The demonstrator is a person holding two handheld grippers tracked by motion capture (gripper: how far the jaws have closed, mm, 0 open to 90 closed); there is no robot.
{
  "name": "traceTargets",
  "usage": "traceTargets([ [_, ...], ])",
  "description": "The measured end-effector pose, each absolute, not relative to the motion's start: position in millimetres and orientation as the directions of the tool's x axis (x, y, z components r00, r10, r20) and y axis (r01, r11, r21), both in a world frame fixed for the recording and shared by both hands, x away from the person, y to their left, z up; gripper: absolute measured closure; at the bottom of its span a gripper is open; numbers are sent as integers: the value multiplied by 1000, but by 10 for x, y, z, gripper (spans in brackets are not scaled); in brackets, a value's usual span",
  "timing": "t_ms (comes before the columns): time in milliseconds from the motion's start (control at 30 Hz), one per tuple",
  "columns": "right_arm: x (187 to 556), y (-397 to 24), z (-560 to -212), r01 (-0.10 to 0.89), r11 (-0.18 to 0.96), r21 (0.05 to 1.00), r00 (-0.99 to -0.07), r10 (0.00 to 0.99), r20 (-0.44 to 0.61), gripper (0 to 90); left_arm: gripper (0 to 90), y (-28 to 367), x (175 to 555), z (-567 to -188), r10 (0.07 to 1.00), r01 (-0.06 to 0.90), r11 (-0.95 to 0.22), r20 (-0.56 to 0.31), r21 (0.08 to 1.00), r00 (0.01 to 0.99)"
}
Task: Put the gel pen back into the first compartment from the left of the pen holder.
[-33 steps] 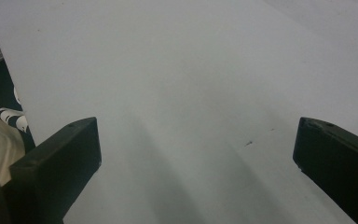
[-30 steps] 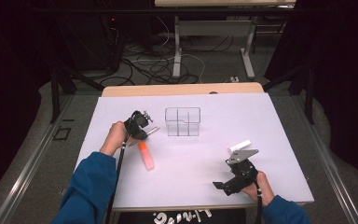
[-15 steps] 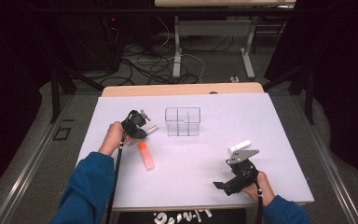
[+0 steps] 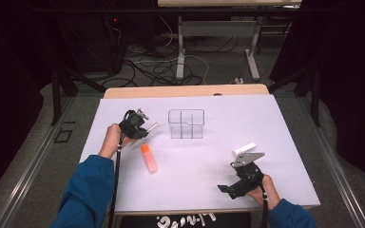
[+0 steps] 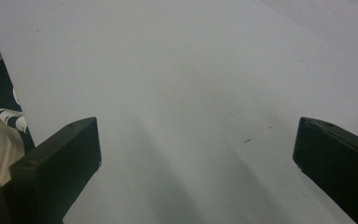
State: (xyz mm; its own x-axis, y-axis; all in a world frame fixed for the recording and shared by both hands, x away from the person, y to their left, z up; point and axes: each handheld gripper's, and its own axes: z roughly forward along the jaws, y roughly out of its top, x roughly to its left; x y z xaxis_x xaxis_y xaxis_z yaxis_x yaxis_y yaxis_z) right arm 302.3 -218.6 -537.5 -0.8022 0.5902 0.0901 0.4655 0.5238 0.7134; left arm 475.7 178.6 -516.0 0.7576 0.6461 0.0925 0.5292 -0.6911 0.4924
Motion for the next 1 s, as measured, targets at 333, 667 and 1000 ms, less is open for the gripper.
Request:
traceTargets([
  [333,3020,-2189,-5371,467,529,708,-804,588,90,5,797,1816,4701,-5095,667,525,-649,80,551,741],
  [667,3016,-2193,-5371,470,519,714,-797,597,91,5,797,1812,4638,-5030,681,515,-612,69,601,729],
  [1000,3007,-2191,-5376,478,510,715,-789,608,94,6,797,1801,4581,-4971,678,492,-577,46,652,734],
])
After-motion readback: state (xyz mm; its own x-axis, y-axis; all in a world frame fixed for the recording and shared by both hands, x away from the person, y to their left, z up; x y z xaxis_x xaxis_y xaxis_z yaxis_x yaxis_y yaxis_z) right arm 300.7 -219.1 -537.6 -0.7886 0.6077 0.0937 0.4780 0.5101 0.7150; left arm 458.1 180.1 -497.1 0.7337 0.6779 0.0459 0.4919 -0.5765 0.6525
